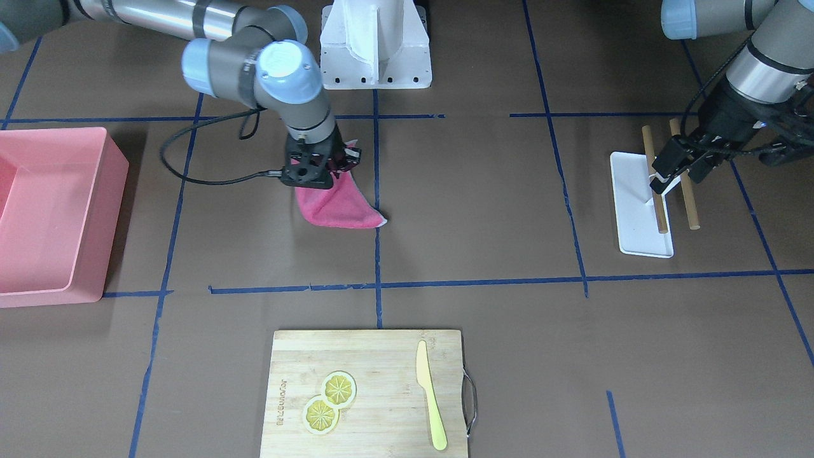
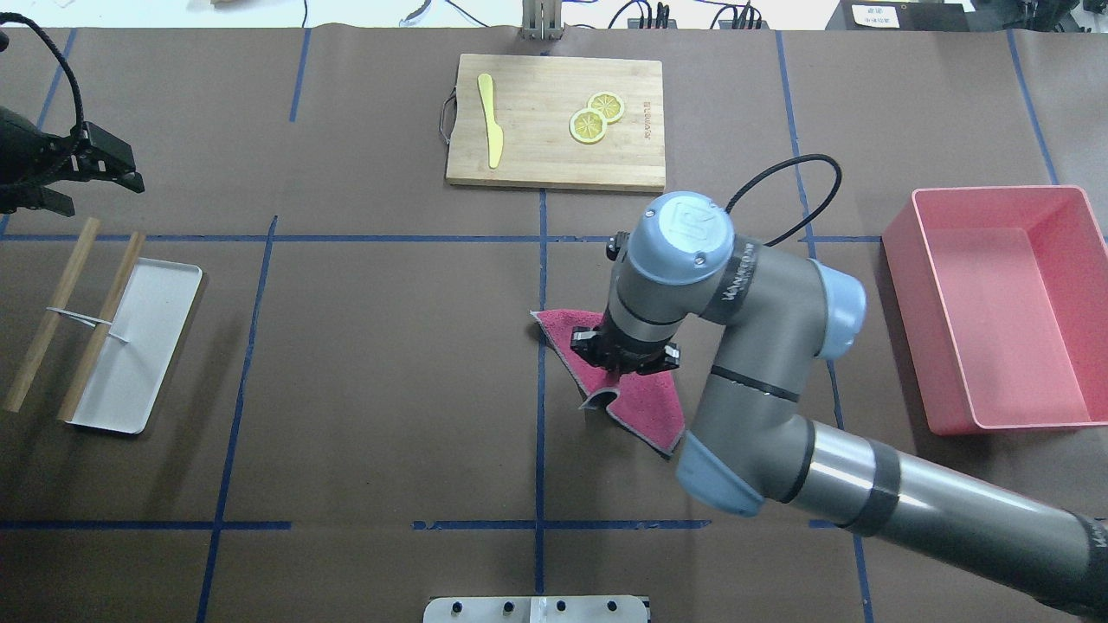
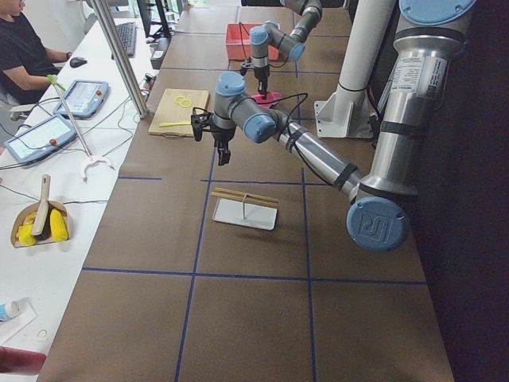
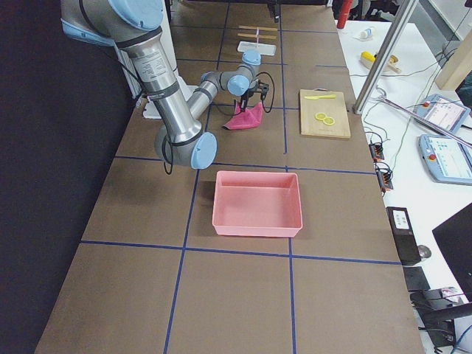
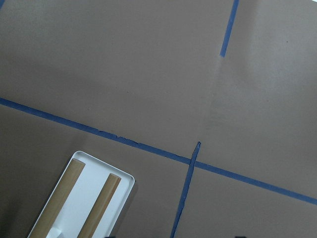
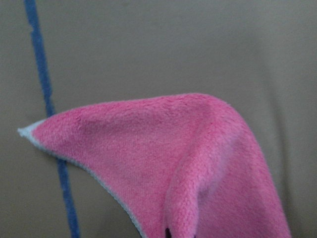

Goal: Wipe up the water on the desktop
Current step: 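Wipe the pink cloth across the table surface with the right gripper, then carry the cloth with the right gripper into the pink bin and release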

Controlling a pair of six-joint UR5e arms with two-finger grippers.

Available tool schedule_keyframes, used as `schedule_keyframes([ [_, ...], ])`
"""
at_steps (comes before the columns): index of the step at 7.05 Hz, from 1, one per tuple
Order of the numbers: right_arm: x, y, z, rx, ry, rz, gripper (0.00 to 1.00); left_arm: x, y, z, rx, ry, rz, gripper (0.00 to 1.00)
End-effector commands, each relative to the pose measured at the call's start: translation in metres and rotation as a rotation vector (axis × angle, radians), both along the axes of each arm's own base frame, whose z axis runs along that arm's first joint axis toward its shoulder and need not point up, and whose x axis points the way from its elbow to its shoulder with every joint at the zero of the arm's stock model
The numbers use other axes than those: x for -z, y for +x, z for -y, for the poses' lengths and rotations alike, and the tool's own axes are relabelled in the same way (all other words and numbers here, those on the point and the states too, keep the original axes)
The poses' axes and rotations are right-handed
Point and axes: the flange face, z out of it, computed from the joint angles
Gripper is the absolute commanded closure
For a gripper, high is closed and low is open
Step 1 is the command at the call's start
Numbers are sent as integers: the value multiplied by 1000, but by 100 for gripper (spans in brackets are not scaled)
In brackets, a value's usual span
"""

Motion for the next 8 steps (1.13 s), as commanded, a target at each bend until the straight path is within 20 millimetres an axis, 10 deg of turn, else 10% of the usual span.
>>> schedule_keyframes([
  [1, -21, 131, 40, -36, 16, 45, 100, -13, -12, -2, -22, 20, 24, 16],
  [3, -13, 266, 38, -144, 93, 59, 100, -17, -15, -1, -19, 16, 29, 16],
  [5, -52, 385, 52, -104, 149, -11, 99, -32, -19, -7, -51, 31, 53, 15],
  [7, -145, 457, 34, 65, 253, -98, 99, -39, -20, -11, -55, 21, 57, 14],
  [8, -177, 457, 39, 112, 243, -122, 97, -39, -20, -11, -55, 21, 57, 14],
])
